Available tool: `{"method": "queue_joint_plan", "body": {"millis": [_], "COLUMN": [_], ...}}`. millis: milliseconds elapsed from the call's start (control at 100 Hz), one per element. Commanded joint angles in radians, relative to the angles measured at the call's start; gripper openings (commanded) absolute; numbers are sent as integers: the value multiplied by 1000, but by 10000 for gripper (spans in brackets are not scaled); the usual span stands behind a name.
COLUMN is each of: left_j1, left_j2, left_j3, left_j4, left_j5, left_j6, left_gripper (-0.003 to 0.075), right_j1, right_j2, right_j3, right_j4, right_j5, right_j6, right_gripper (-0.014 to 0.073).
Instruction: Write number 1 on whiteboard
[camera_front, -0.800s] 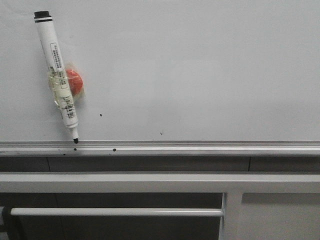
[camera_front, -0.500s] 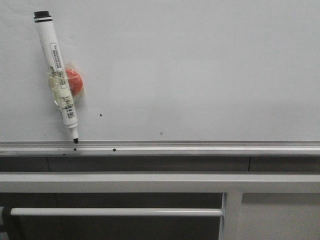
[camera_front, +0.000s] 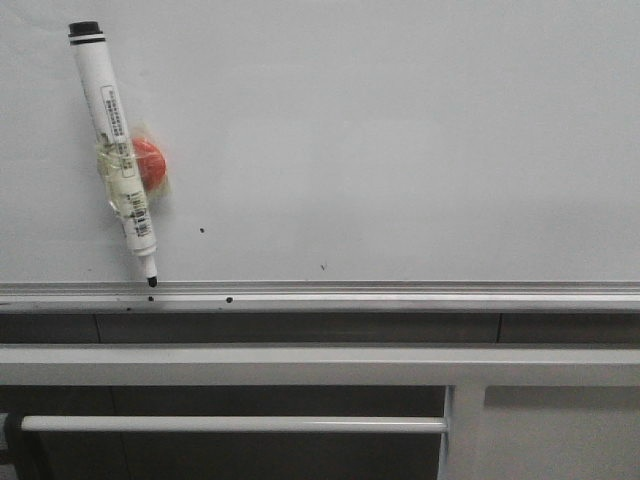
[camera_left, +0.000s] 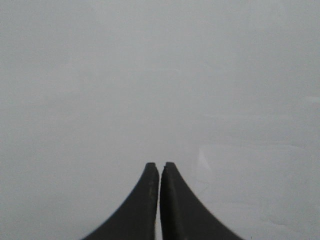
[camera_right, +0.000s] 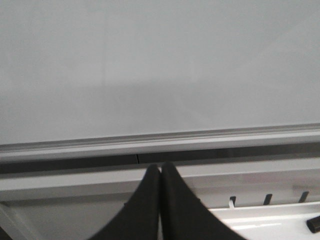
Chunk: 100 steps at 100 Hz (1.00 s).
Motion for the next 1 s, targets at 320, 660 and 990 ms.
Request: {"method": "queue_joint_plan", "body": {"millis": [320, 660, 990], "left_j1": [-6, -6, -8], "left_j2": [-23, 17, 316], "left_j3": [6, -42, -385], "left_j4": [-66, -246, -198], "left_j5": [-84, 93, 182], "left_j6": [-10, 64, 102], "left_gripper": [-20, -20, -20], "right_j1": [2, 5, 51], "right_j2": [-13, 1, 250], "right_j3": [27, -48, -389], "right_j4": [13, 365, 379], "right_j5": [-302, -185, 56], "right_j6": [0, 118, 4], "right_gripper": [-53, -53, -53]}}
